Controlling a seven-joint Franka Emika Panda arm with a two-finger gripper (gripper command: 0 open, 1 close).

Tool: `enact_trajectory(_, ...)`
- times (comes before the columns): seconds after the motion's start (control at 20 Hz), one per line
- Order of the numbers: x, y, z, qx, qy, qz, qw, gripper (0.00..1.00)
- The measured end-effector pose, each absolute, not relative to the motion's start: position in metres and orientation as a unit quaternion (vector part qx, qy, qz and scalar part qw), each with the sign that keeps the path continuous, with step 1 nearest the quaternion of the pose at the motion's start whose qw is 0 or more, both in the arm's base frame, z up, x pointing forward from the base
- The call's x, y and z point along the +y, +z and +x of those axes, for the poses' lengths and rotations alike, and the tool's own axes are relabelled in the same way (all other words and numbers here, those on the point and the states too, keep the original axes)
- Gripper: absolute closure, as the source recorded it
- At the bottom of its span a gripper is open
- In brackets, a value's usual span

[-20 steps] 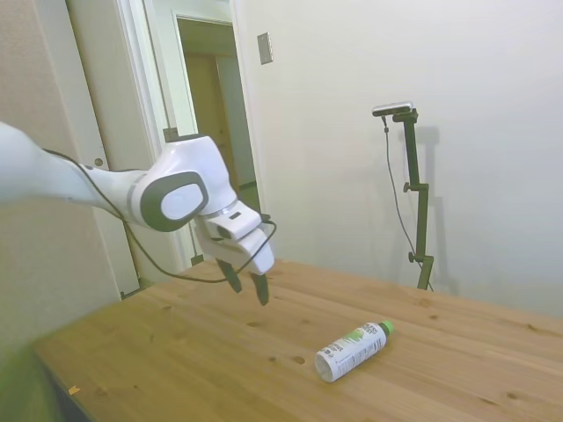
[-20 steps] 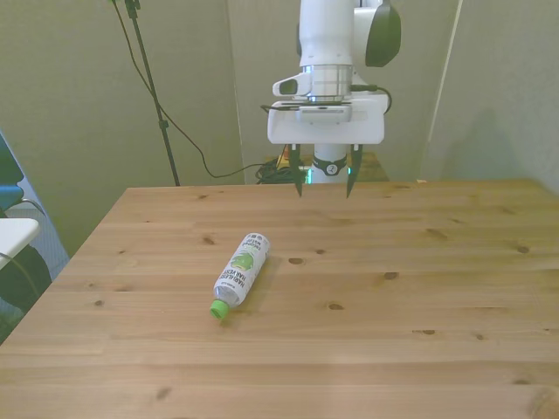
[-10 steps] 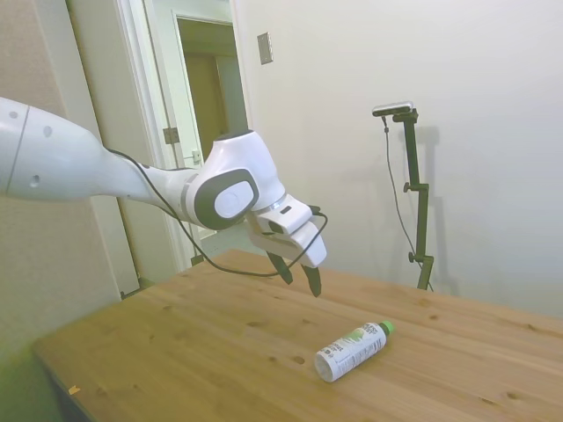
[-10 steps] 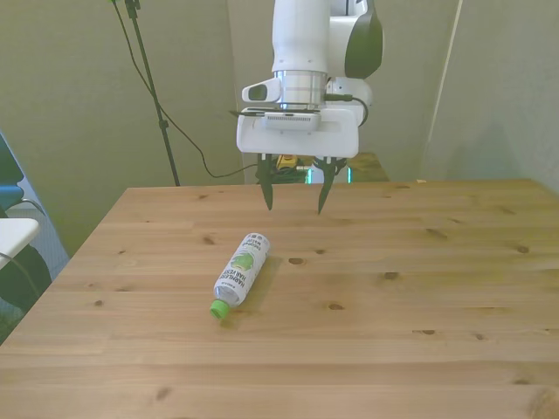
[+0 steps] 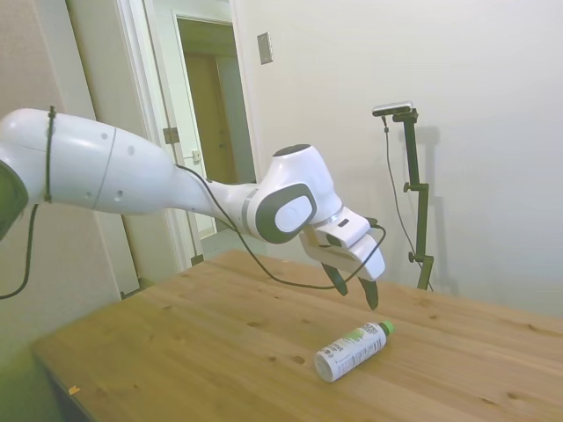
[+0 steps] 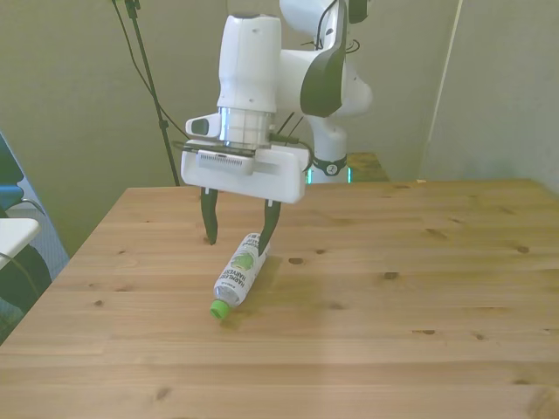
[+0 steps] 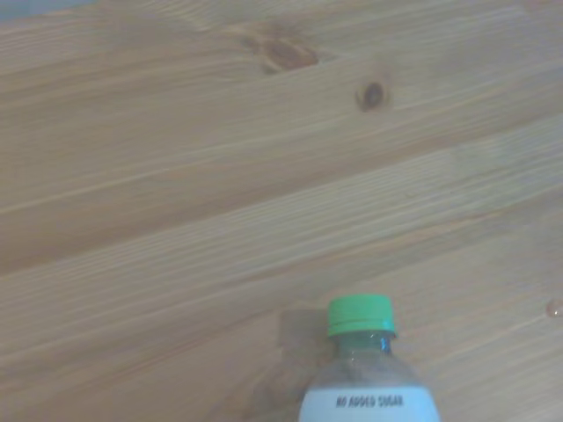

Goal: Stand the water bottle

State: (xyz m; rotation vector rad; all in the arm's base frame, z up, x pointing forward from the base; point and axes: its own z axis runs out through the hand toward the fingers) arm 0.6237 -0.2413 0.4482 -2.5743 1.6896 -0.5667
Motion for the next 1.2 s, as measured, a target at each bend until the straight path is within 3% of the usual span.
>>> enact_trajectory(0.95, -0.255, 0.365, 0.679, 0.543, -0.158, -0.825, -0.023, 0.00)
enact_trajectory(1.0, -0.255, 0.362, 0.680, 0.542, -0.157, -0.825, -0.025, 1.00)
enact_trajectory(1.2, -0.255, 0.359, 0.681, 0.542, -0.156, -0.825, -0.029, 1.00)
